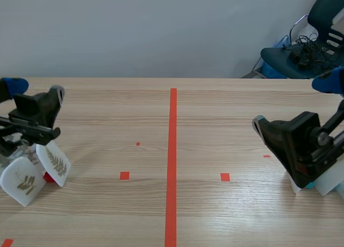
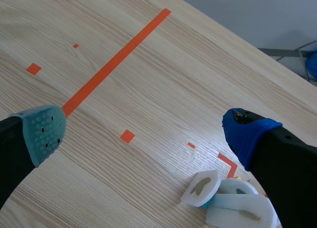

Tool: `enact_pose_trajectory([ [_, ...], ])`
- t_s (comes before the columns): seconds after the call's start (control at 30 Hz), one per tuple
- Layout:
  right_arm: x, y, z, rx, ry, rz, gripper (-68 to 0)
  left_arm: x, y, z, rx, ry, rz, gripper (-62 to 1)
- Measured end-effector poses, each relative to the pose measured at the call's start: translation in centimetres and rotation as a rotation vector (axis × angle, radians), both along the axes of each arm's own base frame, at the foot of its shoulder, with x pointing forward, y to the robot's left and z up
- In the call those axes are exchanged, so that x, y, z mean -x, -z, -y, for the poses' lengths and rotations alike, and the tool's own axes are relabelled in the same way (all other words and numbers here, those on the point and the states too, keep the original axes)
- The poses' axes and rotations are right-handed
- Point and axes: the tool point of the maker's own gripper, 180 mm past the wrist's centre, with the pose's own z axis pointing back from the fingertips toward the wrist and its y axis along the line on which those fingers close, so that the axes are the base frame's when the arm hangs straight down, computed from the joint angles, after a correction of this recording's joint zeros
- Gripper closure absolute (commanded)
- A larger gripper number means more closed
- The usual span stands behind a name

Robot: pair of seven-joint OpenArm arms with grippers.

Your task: Do the leaf sorting experiment

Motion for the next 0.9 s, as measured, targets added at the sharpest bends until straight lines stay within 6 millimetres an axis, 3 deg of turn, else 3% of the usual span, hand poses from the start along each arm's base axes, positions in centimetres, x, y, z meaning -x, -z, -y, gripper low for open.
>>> enact_pose_trajectory([
  [0.1, 0.0, 0.0, 0.0, -0.001, 0.000, 0.000, -67.9, 1.1, -2.8, 1.7, 0.043, 0.075, 0.019, -62.3],
  [0.23, 0.0, 0.0, 0.0, 0.000, 0.000, 0.000, -67.9, 3.9, -3.4, 4.5, 0.157, 0.196, -0.028, -62.3],
  [0.43, 0.0, 0.0, 0.0, 0.000, 0.000, 0.001, -67.9, 7.6, -1.0, 6.4, 0.208, 0.259, -0.219, -62.3],
  [0.9, 0.0, -0.1, 0.0, -0.002, -0.001, 0.003, -67.9, 7.4, -1.1, 6.4, 0.092, 0.289, -0.193, -62.3],
])
